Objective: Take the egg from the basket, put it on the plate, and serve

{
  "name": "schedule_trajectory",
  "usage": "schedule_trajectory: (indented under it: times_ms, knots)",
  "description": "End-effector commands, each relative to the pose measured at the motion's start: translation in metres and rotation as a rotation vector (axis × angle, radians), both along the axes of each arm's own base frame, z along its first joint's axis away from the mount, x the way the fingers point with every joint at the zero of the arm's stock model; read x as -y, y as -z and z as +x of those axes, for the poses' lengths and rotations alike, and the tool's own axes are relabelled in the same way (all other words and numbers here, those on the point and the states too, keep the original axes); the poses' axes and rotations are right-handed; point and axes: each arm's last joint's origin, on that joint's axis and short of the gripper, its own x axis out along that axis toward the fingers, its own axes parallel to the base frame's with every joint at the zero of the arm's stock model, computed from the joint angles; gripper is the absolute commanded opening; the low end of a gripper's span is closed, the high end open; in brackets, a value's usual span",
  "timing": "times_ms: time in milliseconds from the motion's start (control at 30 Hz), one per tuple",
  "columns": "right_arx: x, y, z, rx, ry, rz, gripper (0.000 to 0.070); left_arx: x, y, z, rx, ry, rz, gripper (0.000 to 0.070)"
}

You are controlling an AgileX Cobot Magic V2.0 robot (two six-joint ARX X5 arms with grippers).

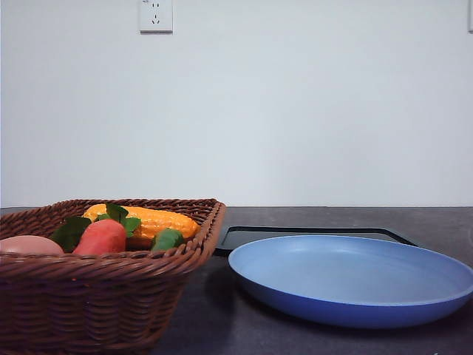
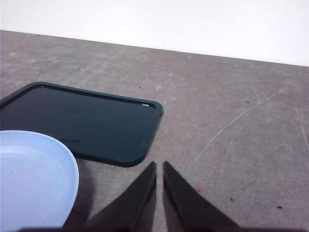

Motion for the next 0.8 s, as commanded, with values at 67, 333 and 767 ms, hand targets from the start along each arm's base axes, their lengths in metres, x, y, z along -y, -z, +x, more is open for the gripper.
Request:
schedule_trajectory:
  times_ms: [67,333,767]
  knots:
    - [0.0,0.002,0.0,-0.009,0.004,0.049,0.0,0.0,0.007,0.001,-0.009,-0.005,-0.123,0.0]
    - [0.0,-0.01,0.001,0.07,0.021,0.293,0.0,0.002,0.003,0.002,0.042,-0.009,-0.486,0.0]
    - [0.001,-0.031,-0.003,0.033,0.065,0.448,0.0,0.004,-0.018,-0.003,-0.015,0.043,-0.516,0.0]
